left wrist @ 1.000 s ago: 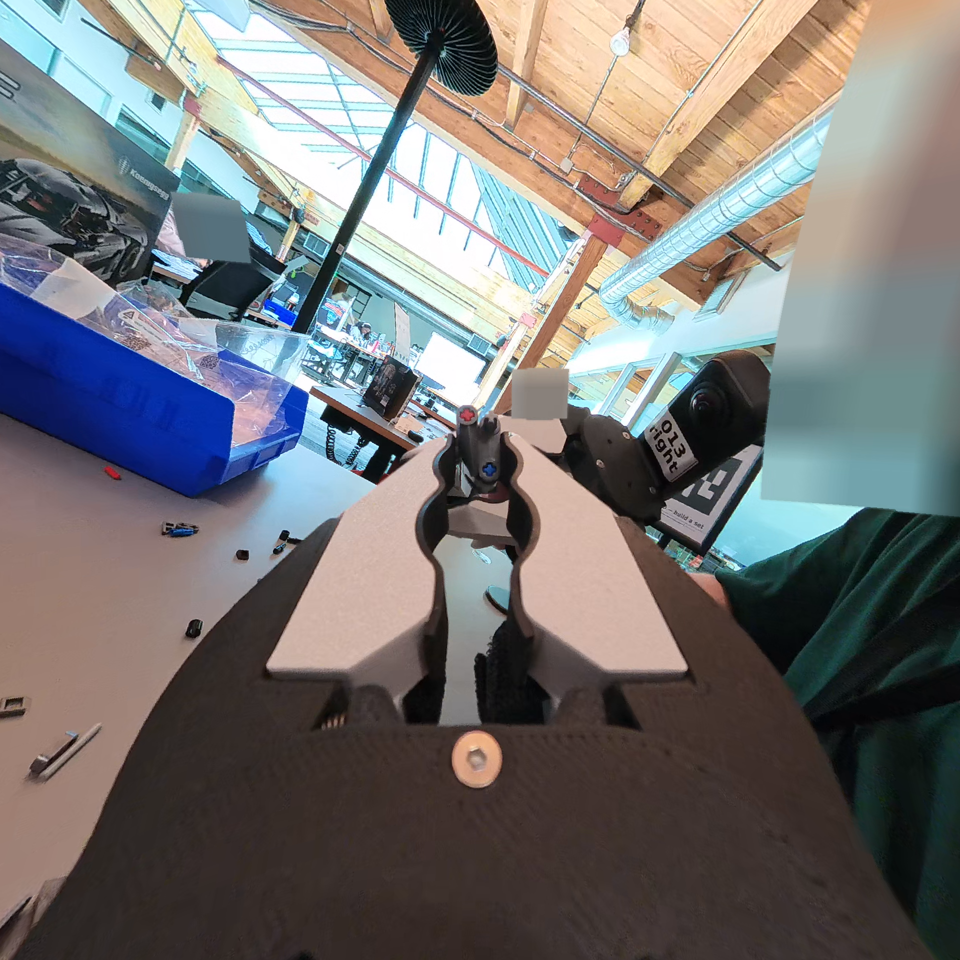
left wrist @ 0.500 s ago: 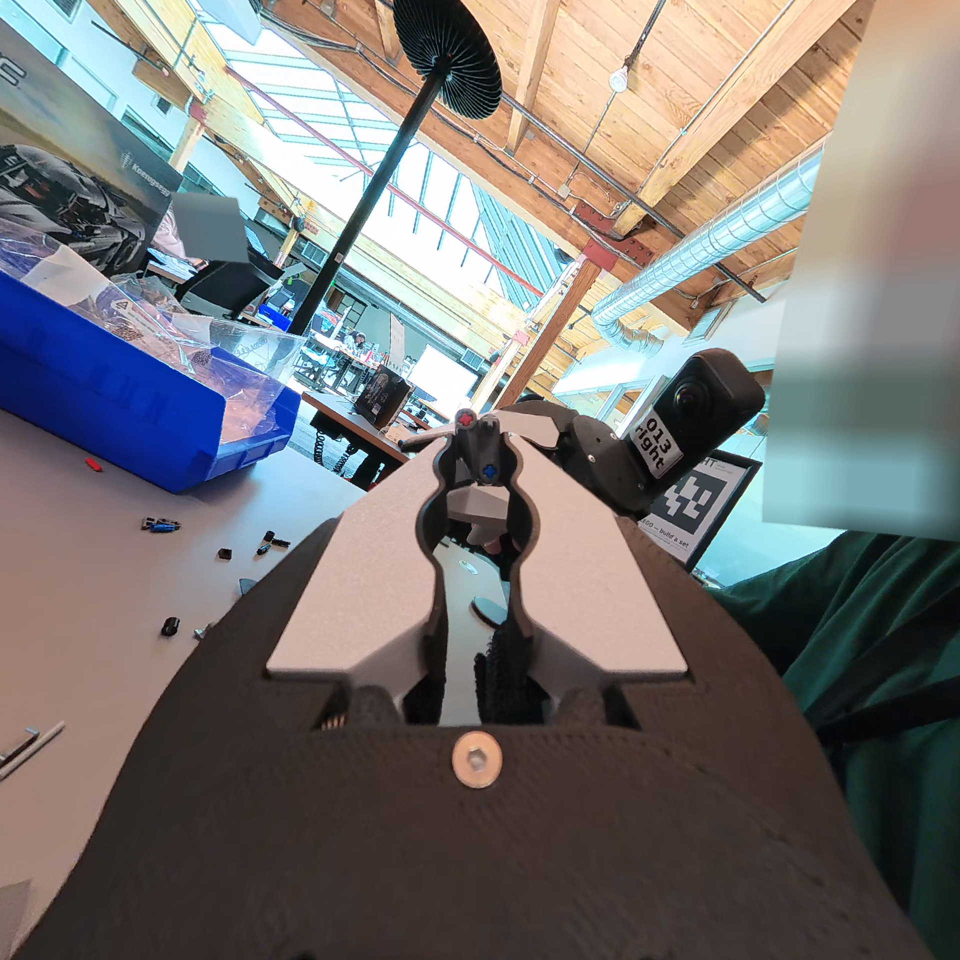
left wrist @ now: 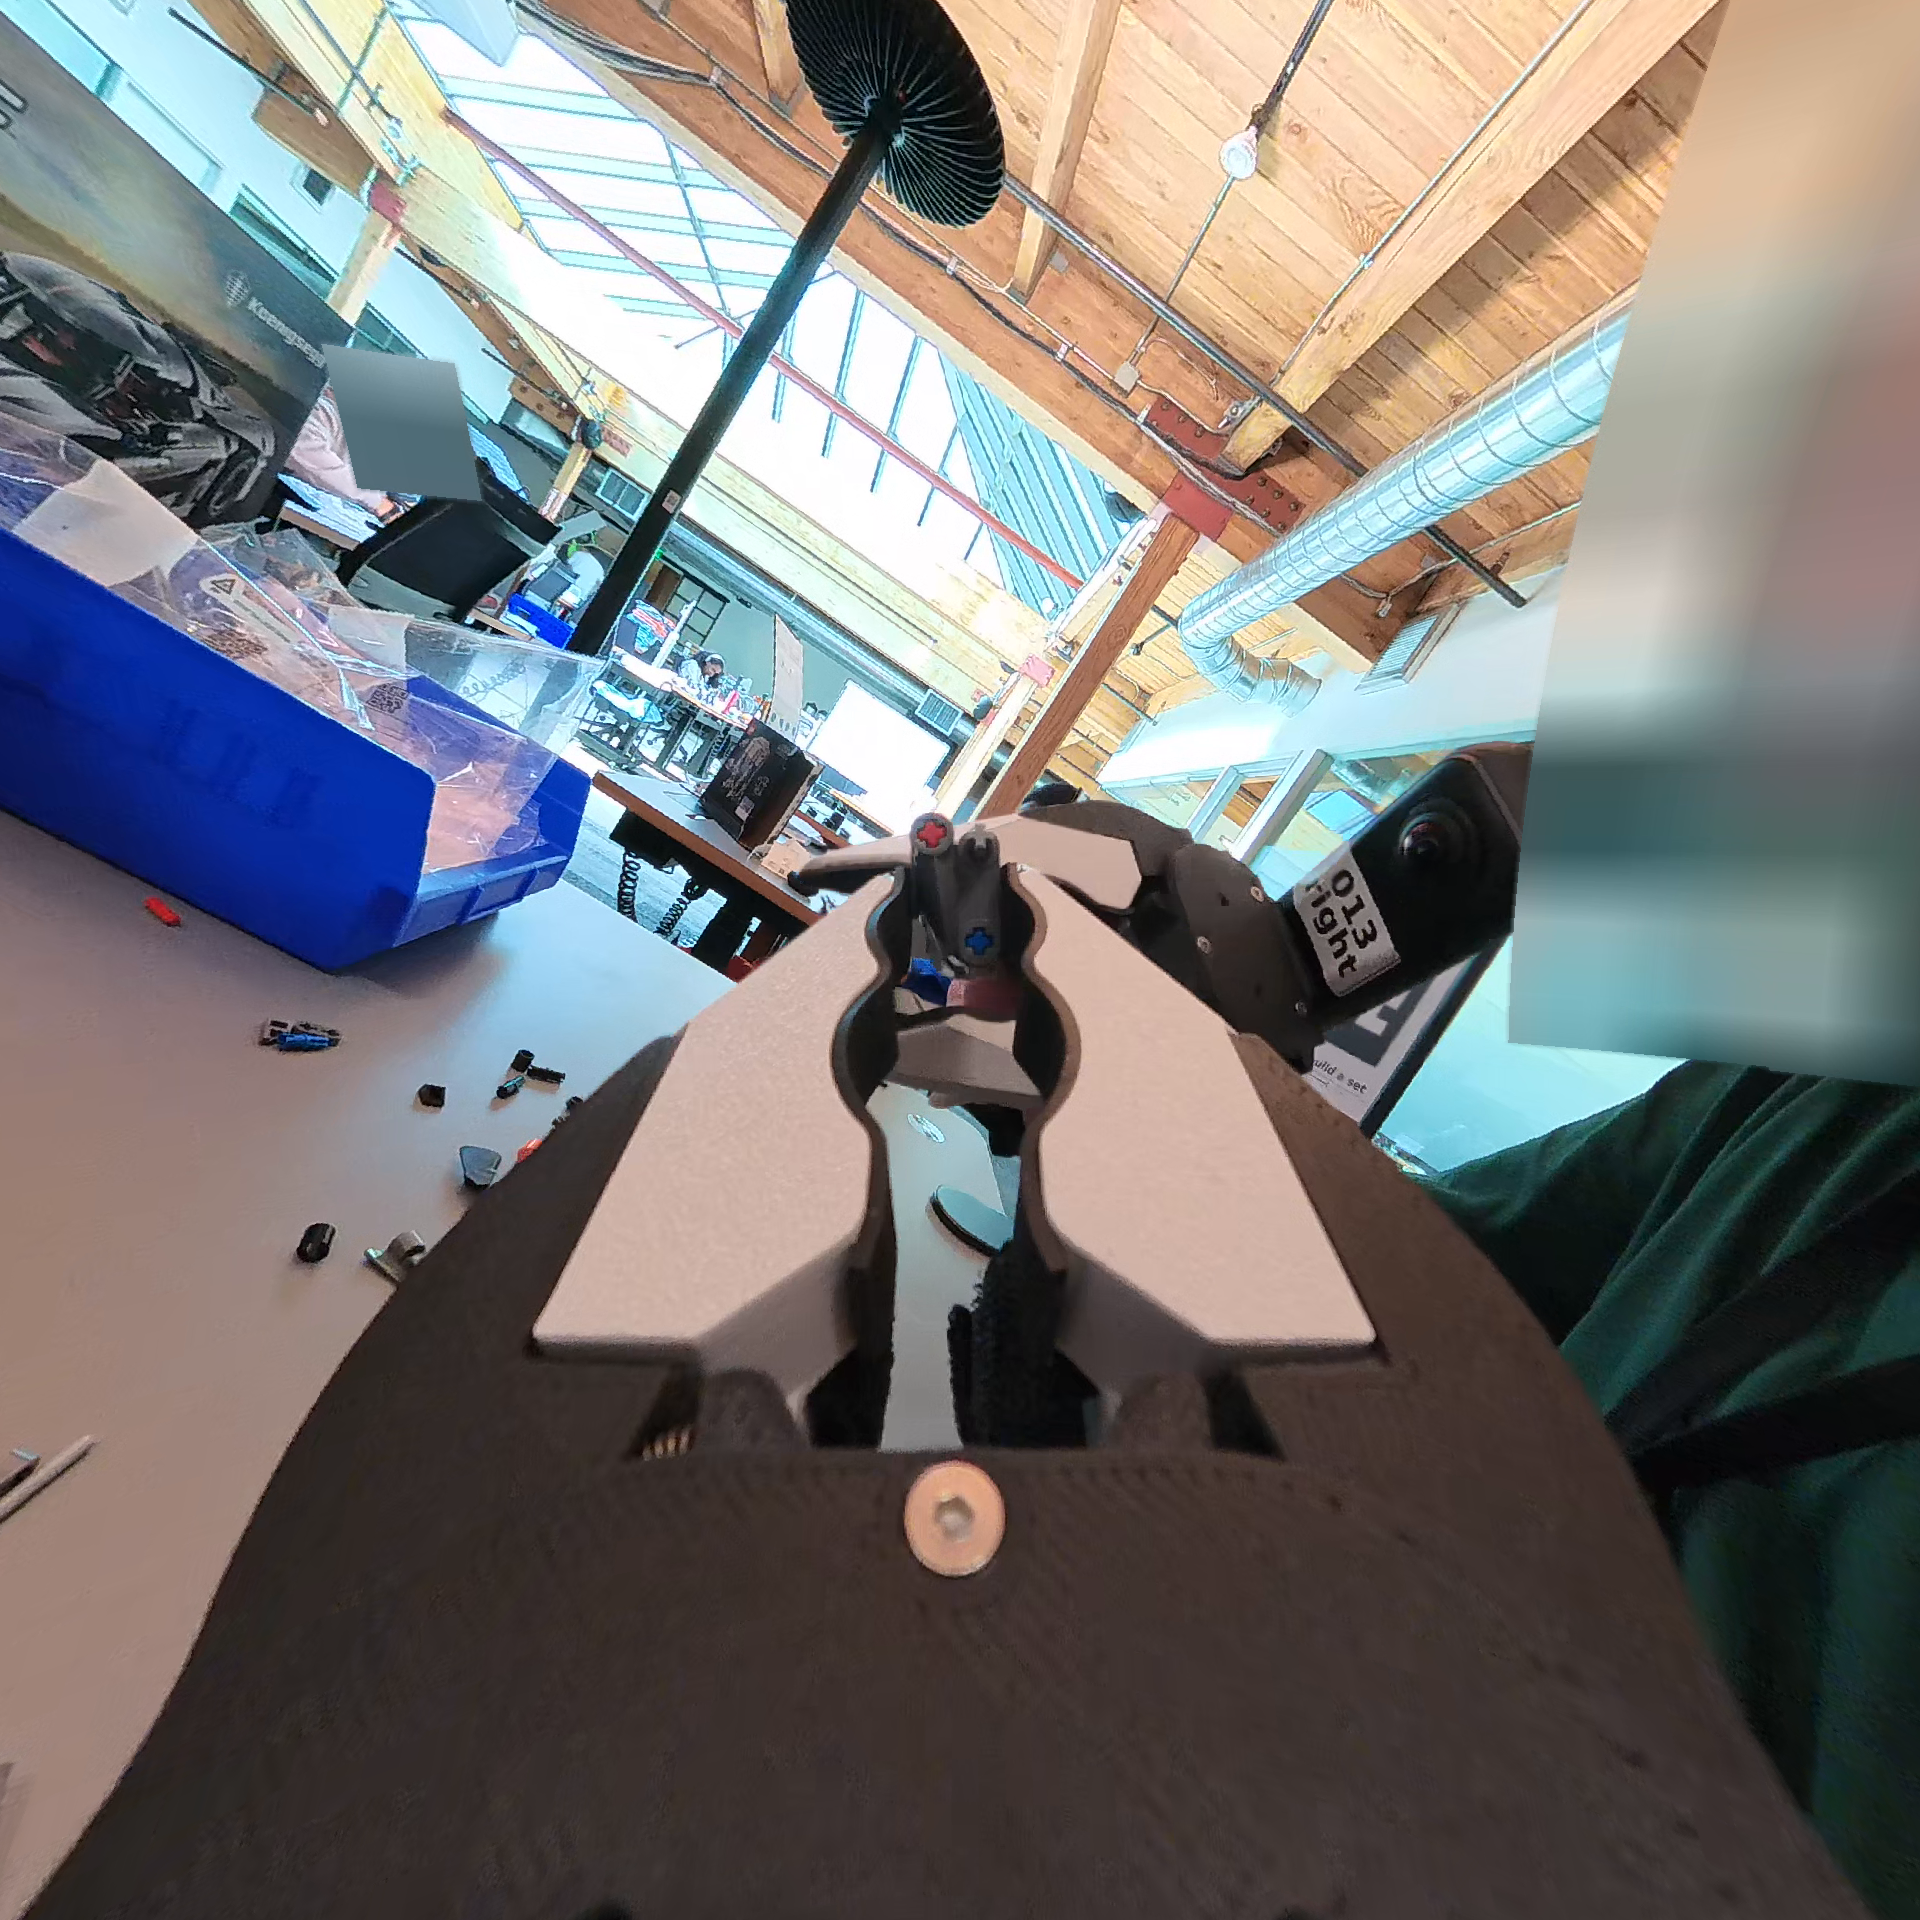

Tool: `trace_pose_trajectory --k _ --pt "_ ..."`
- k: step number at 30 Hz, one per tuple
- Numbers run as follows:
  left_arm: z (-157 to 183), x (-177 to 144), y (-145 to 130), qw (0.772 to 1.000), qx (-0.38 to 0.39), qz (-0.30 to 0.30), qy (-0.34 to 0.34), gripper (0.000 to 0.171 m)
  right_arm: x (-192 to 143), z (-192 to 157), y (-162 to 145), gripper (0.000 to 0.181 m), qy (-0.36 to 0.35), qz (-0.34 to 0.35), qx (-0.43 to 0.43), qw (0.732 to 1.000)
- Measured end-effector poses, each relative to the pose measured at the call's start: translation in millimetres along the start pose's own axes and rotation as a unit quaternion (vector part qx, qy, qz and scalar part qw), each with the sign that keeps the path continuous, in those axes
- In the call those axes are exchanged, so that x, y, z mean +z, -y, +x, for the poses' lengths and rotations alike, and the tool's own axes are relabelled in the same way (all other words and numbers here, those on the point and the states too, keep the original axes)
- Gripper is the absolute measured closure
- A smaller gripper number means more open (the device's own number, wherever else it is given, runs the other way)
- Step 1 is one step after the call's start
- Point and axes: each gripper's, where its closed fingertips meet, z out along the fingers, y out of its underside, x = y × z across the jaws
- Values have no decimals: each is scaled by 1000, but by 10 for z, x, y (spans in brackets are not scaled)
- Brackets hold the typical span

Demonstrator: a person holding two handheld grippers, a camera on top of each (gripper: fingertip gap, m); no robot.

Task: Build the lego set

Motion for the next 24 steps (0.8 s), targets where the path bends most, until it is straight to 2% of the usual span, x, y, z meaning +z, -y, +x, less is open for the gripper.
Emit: trace_pose_trajectory --k 5,15,24 --pt "11 26 -52 1000 -6 -8 -2 158 -10 2 7 154 -6 0 -11 1000" --pt "1 33 -70 1000 -3 -12 2 157 -3 -16 -30 156 2 -9 -17 1000" --pt "12 12 -23 999 41 -8 24 156 -7 -23 -27 157 7 -7 -13 1000"
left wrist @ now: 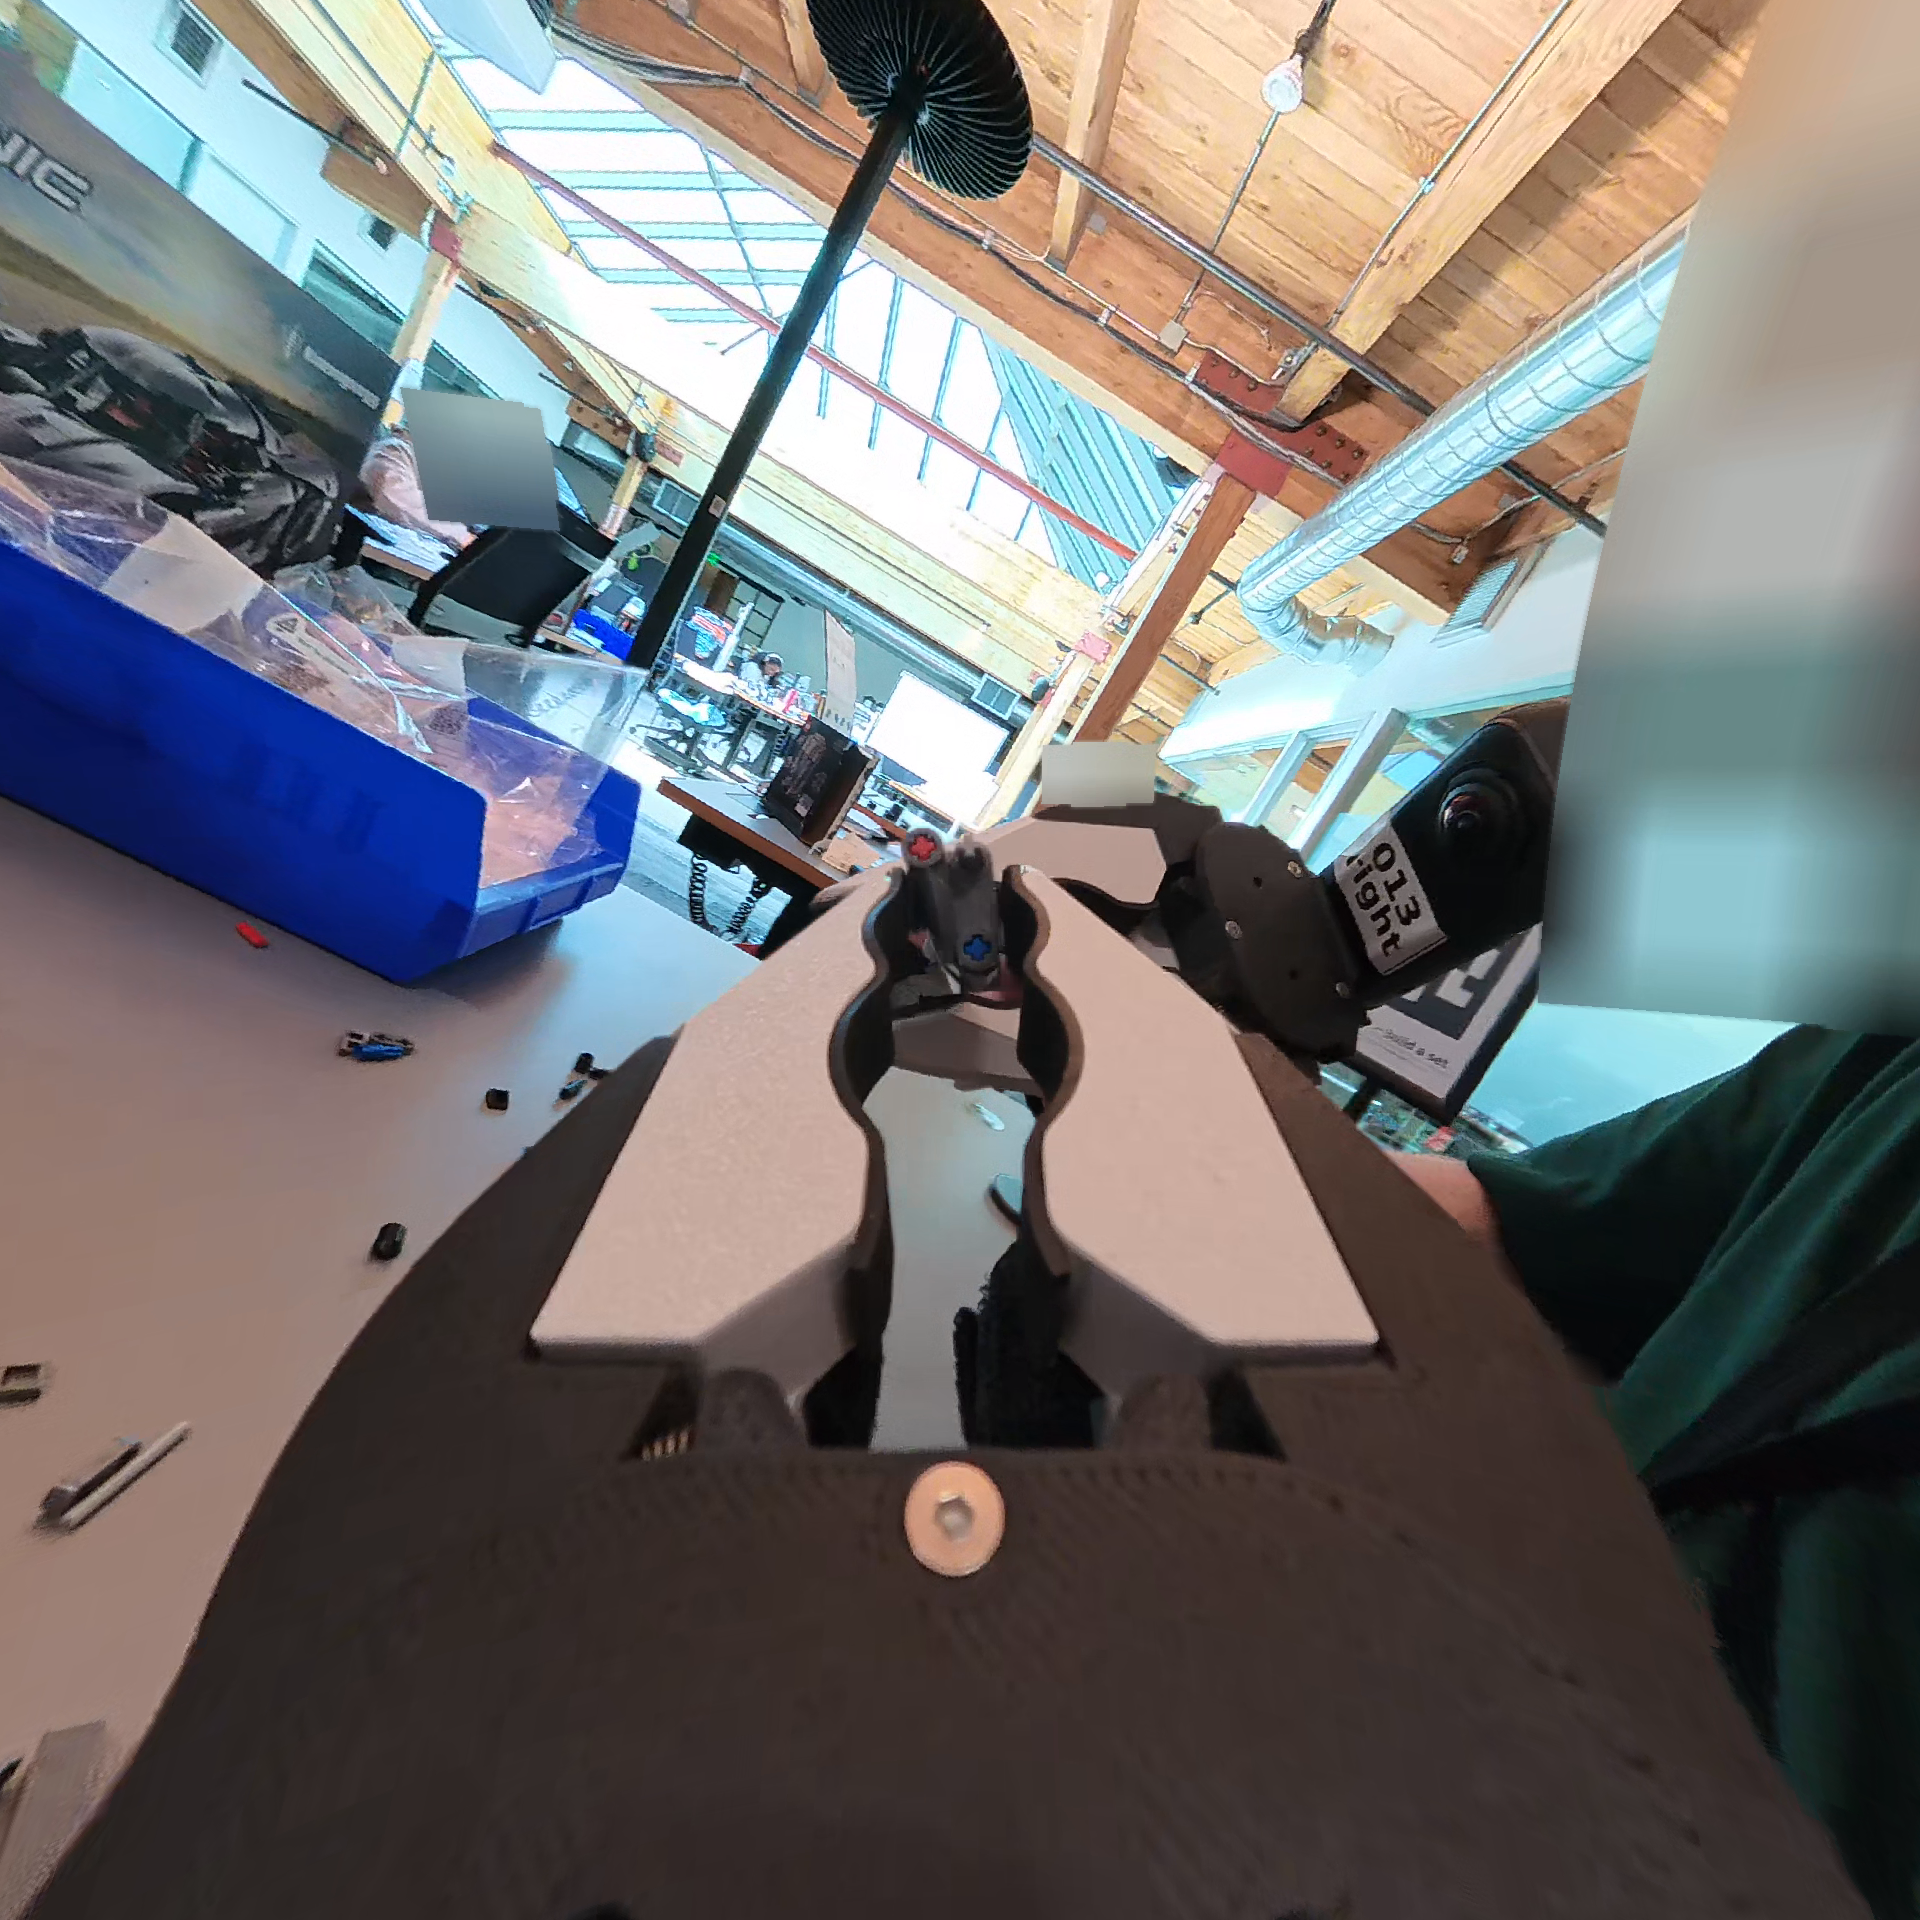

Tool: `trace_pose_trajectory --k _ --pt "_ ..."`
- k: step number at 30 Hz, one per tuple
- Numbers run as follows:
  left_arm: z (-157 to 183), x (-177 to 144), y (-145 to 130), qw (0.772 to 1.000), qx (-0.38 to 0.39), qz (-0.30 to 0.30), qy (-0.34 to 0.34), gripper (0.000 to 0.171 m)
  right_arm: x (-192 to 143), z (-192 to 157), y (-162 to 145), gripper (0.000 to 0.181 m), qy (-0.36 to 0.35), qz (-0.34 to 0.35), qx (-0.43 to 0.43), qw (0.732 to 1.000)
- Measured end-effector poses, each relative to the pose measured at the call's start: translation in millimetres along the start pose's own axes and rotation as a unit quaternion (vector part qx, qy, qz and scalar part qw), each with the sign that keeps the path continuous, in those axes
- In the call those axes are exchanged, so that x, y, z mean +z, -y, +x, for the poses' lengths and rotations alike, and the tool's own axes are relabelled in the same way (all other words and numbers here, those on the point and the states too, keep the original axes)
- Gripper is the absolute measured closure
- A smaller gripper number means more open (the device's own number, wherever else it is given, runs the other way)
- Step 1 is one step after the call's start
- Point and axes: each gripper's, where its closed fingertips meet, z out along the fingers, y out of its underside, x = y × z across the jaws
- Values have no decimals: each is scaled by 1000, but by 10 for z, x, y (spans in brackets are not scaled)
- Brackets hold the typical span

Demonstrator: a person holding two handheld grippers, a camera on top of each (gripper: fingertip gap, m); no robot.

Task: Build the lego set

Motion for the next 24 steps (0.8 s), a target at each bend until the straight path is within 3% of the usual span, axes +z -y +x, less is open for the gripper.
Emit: trace_pose_trajectory --k 5,11,18,24 --pt "-49 -65 64 996 75 -2 52 153 2 2 -10 157 9 0 21 1000" --pt "10 -62 121 972 206 -26 108 148 -5 3 1 157 23 6 53 998" --pt "42 -22 72 920 347 -76 168 143 -4 -5 -7 158 29 3 61 998" --pt "-53 -19 39 878 406 -115 227 144 1 -7 -20 158 23 -8 62 998"
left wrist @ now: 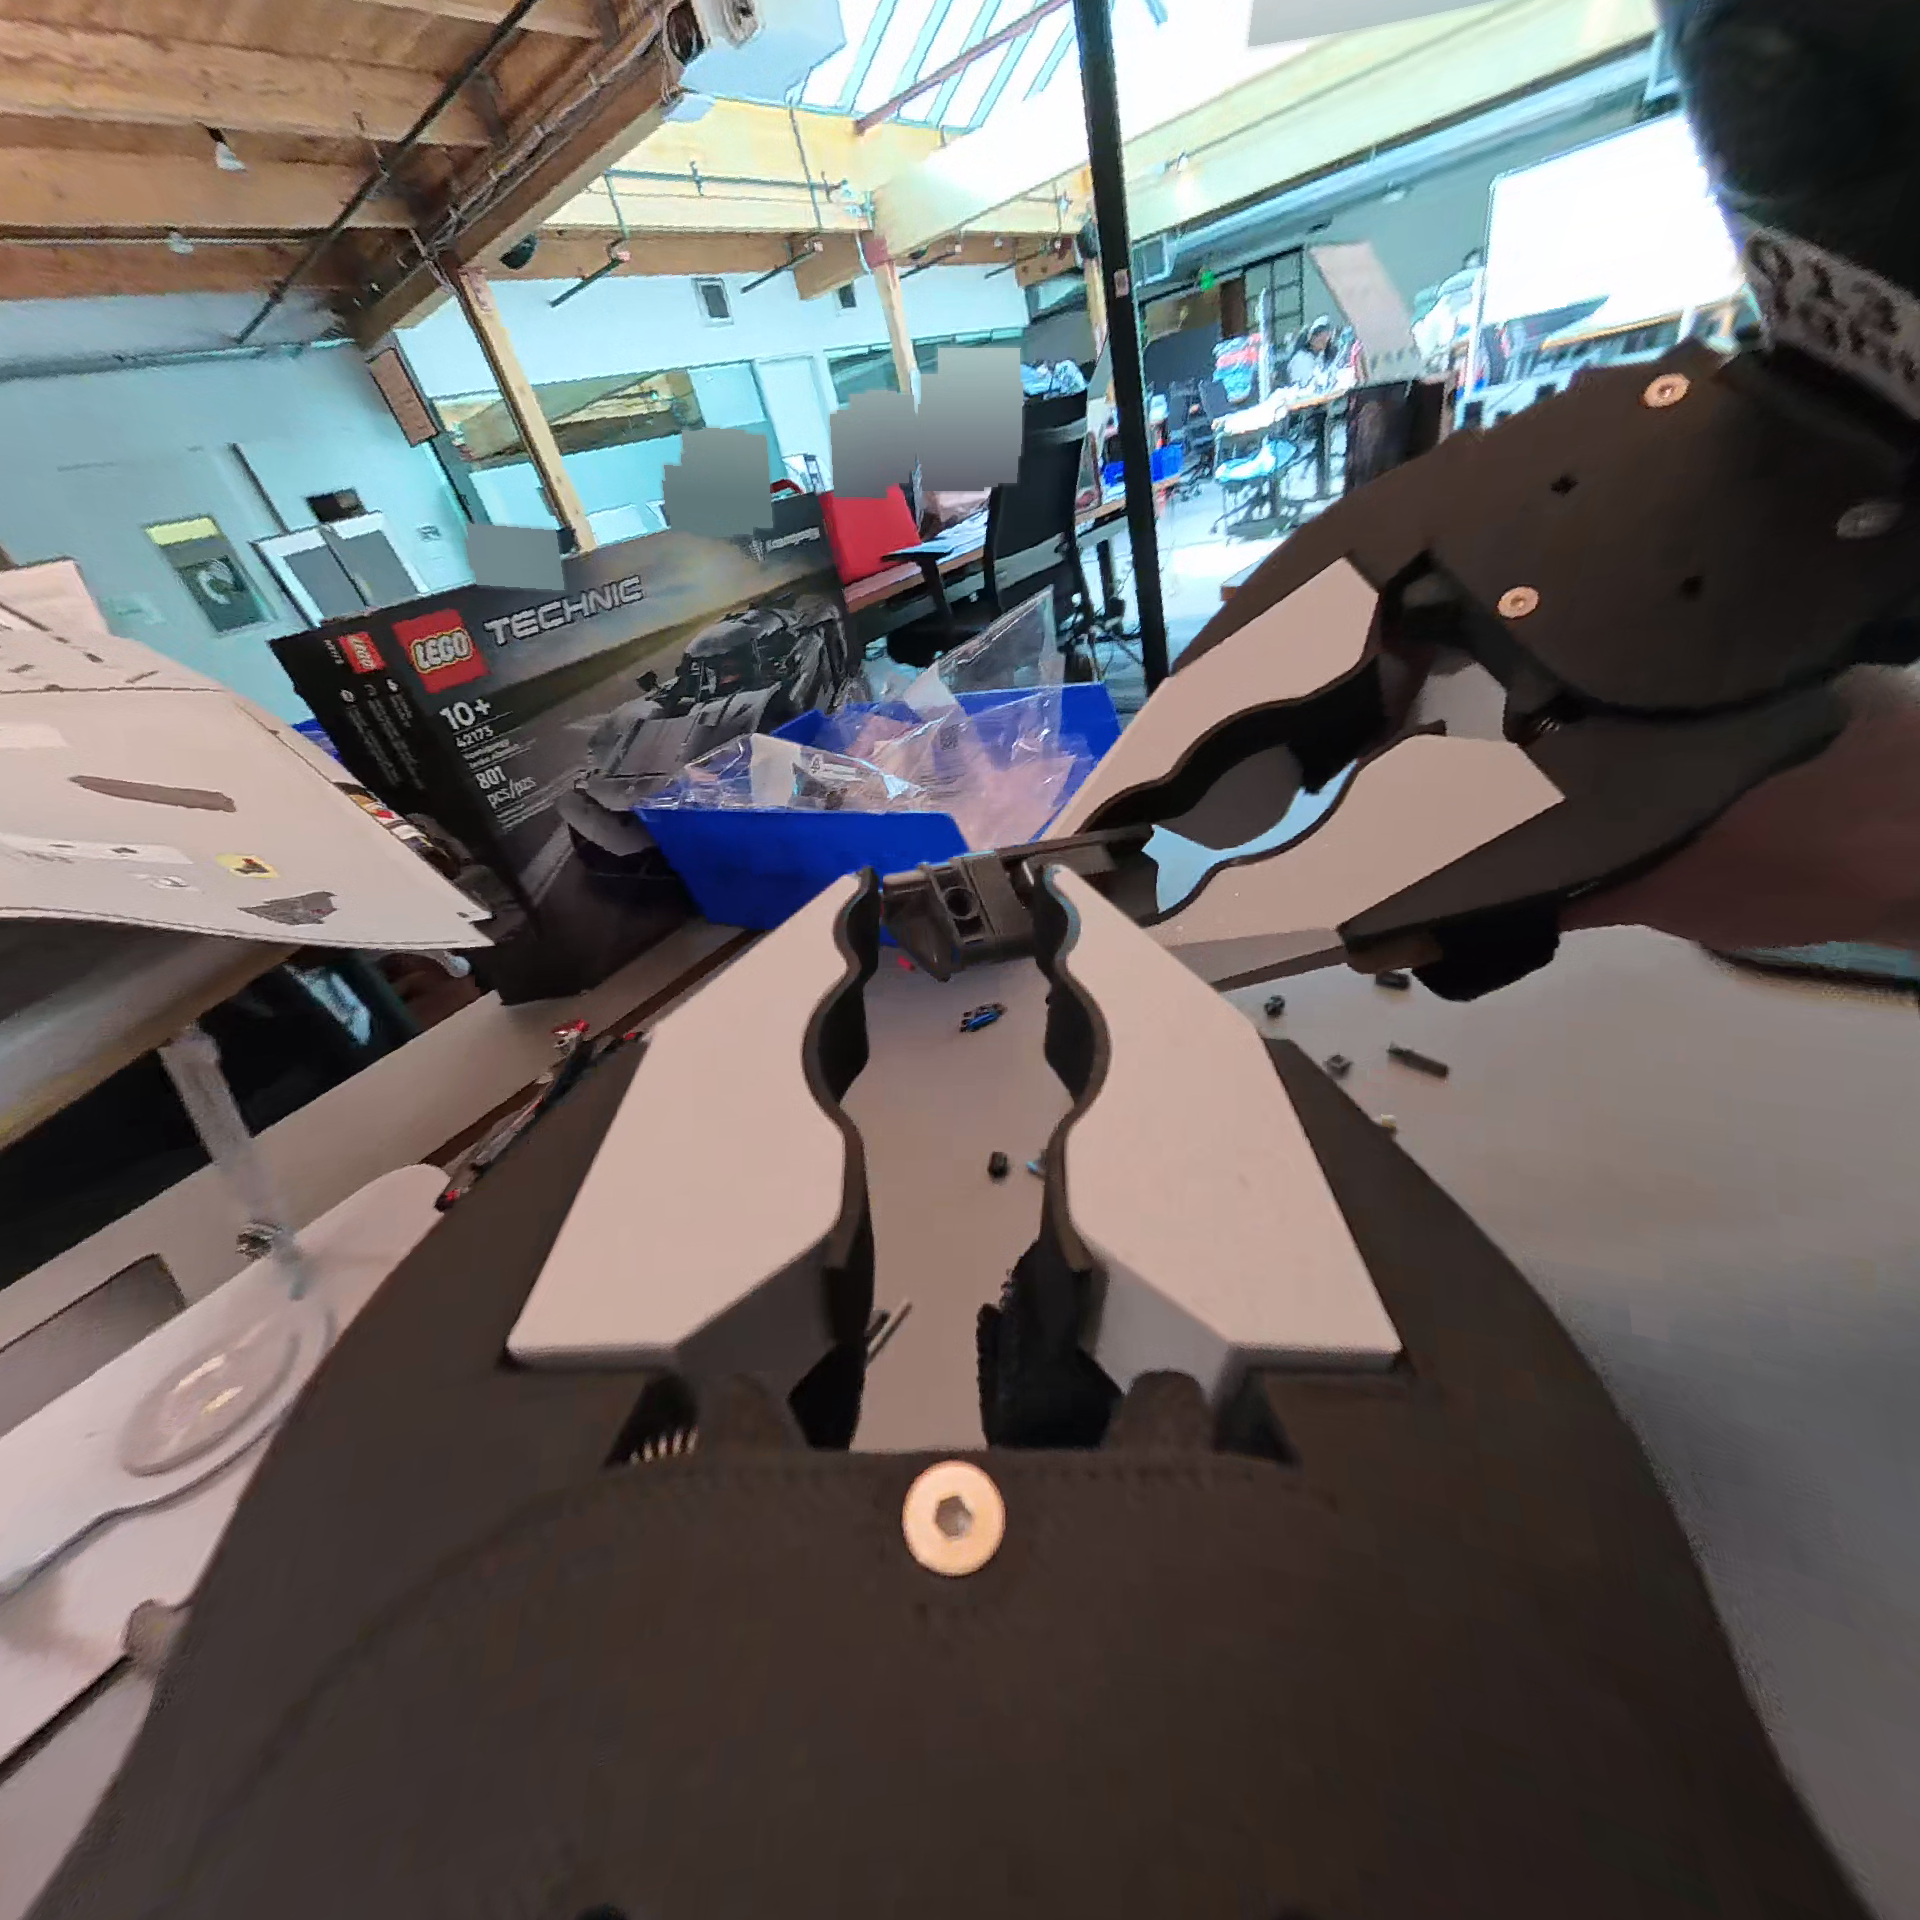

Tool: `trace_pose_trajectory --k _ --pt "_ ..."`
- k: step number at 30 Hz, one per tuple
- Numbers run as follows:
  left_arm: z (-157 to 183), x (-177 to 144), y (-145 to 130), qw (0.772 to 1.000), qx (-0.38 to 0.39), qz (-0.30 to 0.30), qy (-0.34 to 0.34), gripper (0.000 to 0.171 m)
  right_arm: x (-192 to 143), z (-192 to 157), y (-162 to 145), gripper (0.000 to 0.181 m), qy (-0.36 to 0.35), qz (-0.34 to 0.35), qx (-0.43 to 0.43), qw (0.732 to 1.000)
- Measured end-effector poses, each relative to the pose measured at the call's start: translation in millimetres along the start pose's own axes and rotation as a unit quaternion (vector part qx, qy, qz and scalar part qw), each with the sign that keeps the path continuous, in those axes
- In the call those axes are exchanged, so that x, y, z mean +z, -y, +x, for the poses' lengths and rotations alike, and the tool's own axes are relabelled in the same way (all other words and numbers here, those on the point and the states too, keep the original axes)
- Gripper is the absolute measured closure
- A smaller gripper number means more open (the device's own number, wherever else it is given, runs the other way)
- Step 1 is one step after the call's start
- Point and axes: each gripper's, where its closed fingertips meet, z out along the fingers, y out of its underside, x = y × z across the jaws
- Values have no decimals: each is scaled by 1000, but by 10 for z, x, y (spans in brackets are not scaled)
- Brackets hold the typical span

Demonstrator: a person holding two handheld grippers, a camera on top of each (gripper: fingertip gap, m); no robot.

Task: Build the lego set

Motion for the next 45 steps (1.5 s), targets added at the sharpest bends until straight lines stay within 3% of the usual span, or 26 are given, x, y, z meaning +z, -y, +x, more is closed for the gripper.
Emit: trace_pose_trajectory --k 14,45 --pt "-48 58 -94 999 -30 -40 6 149 -6 -3 -1 159 -21 -13 -4 1000" --pt "-18 118 -63 997 -52 -47 -20 157 -10 39 1 159 -29 -9 2 1000"
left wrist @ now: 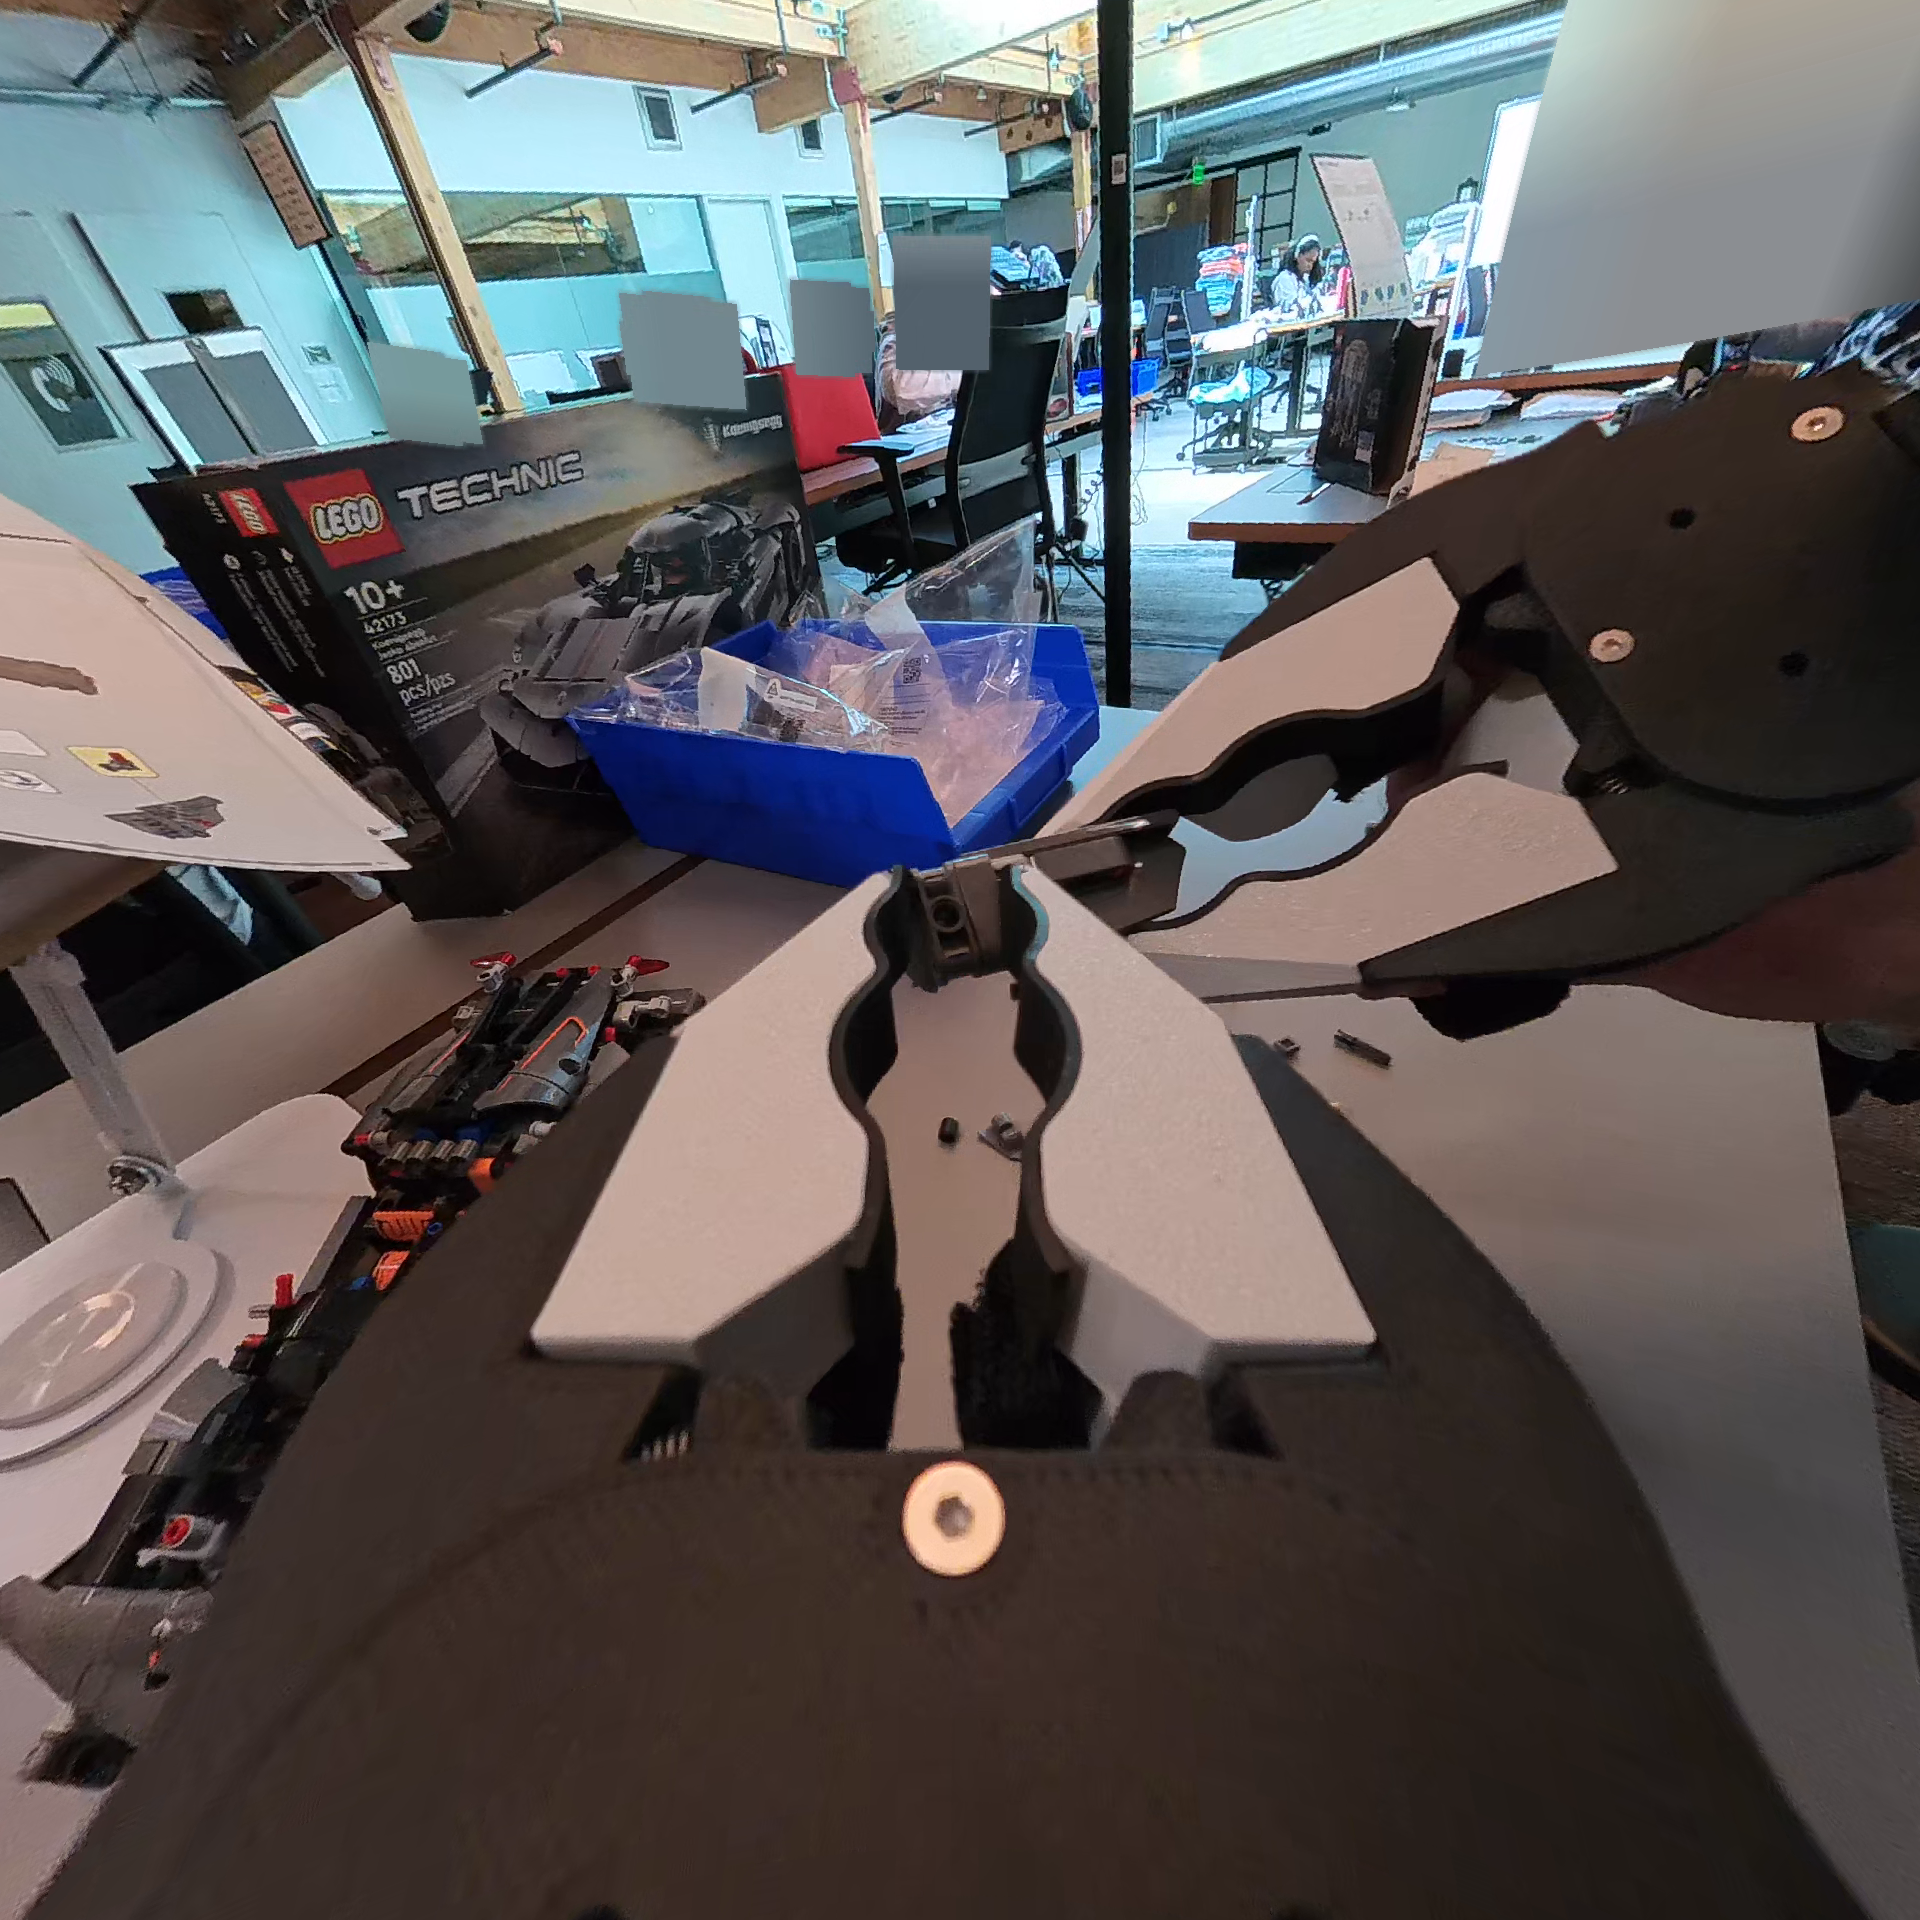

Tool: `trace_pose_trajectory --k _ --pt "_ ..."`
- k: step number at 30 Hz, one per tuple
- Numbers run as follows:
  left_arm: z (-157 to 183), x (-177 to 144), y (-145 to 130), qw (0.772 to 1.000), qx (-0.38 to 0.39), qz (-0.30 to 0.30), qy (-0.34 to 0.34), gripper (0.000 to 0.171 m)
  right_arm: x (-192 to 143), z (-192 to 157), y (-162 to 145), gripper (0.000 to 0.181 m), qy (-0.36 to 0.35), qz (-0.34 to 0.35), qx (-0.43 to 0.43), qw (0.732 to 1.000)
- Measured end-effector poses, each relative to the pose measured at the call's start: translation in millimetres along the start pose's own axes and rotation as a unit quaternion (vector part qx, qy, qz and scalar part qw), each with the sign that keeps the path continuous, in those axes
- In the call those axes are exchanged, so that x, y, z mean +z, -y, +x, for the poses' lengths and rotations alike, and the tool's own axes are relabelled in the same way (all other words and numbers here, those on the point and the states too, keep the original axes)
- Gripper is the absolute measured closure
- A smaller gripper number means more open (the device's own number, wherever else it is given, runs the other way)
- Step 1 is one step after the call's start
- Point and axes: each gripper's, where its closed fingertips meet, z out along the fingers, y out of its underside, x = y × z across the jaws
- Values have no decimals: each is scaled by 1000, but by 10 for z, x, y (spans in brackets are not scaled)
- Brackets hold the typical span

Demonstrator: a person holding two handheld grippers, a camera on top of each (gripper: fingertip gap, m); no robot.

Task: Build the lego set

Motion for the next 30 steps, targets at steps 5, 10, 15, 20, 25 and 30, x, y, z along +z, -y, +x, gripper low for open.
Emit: trace_pose_trajectory --k 5,10,15,20,25,30 --pt "-1 -27 6 1000 -12 3 -15 155 -4 -3 6 159 1 6 -12 1000" --pt "-26 -63 4 997 -57 8 -49 144 -2 -1 -9 159 1 7 -21 1000" --pt "4 -52 -49 989 -111 -4 -102 138 -15 -21 11 159 1 15 -39 999" --pt "72 -44 -92 969 -183 -7 -166 141 -34 -60 34 160 8 27 -62 998" --pt "96 -56 -105 950 -236 -9 -207 142 -64 -83 63 162 15 44 -77 996" --pt "138 -74 -91 934 -266 0 -241 150 -91 -153 79 181 28 54 -97 993"
